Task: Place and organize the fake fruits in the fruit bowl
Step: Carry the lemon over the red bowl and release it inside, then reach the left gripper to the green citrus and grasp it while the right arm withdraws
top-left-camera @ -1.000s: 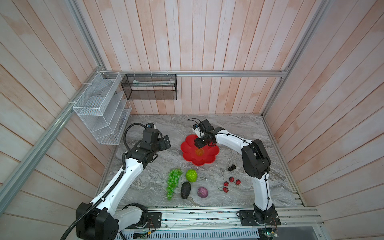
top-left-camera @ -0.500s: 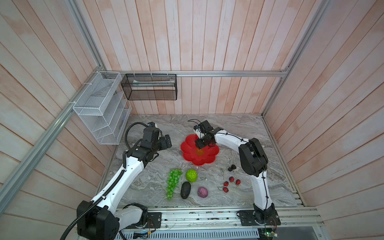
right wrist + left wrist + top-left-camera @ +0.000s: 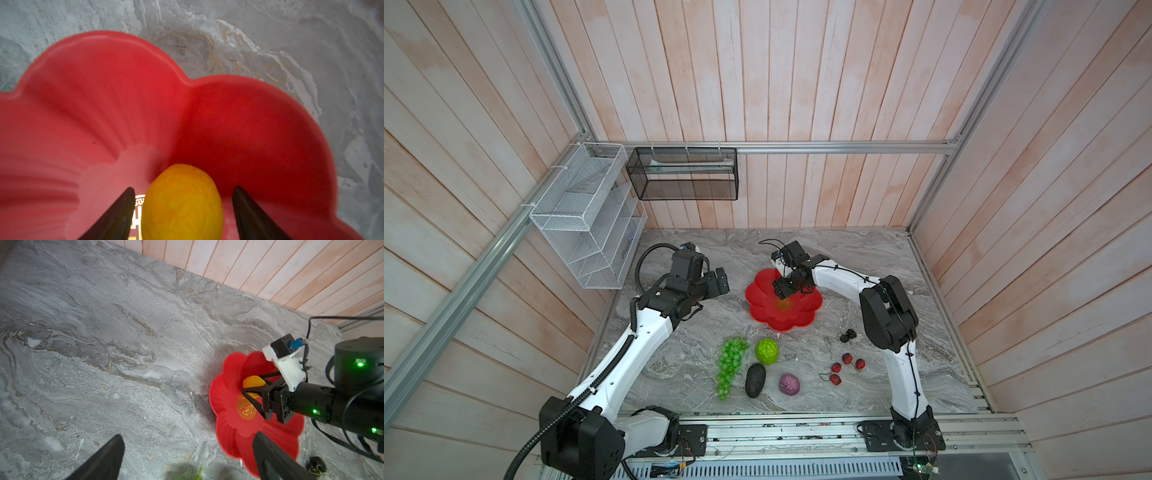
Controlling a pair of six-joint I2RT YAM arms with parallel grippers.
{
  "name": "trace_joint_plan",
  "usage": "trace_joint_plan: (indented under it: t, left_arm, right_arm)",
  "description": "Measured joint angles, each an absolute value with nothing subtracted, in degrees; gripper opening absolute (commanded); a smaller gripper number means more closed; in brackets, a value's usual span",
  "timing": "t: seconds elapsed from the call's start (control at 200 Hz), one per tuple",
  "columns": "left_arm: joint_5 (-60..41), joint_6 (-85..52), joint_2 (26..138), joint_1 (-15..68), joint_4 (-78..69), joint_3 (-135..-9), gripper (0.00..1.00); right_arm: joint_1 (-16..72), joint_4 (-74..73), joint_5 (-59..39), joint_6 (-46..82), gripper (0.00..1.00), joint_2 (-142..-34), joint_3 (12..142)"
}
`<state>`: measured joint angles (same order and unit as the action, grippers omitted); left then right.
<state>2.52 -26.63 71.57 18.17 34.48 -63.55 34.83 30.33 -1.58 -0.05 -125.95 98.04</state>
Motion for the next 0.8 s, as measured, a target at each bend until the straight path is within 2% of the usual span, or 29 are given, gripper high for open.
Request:
trace_joint_plan:
  t: [0.285, 0.495, 0.675, 0.795]
  left_arm:
    - [-5.4, -26.6, 75.8, 20.1, 40.0, -65.9, 0.97]
    - [-9.0, -27.0, 79.9, 30.2, 44.0, -66.2, 0.97]
    - [-7.9, -27.2, 86.7, 41.4, 48.4, -68.1, 0.97]
    - [-6.3, -27.3, 91.0, 45.8, 50.5, -70.0, 0.97]
  right_arm:
    - [35.0, 31.3, -0.8, -0.2, 0.80, -115.8, 97.4]
    - [35.2, 28.6, -1.5, 1.3, 0.80, -102.2, 89.4]
    - [34.5, 25.8, -1.1, 3.7, 0.81, -94.2, 79.5]
    - [32.9, 22.9, -1.1, 5.8, 0.82, -89.5, 71.6]
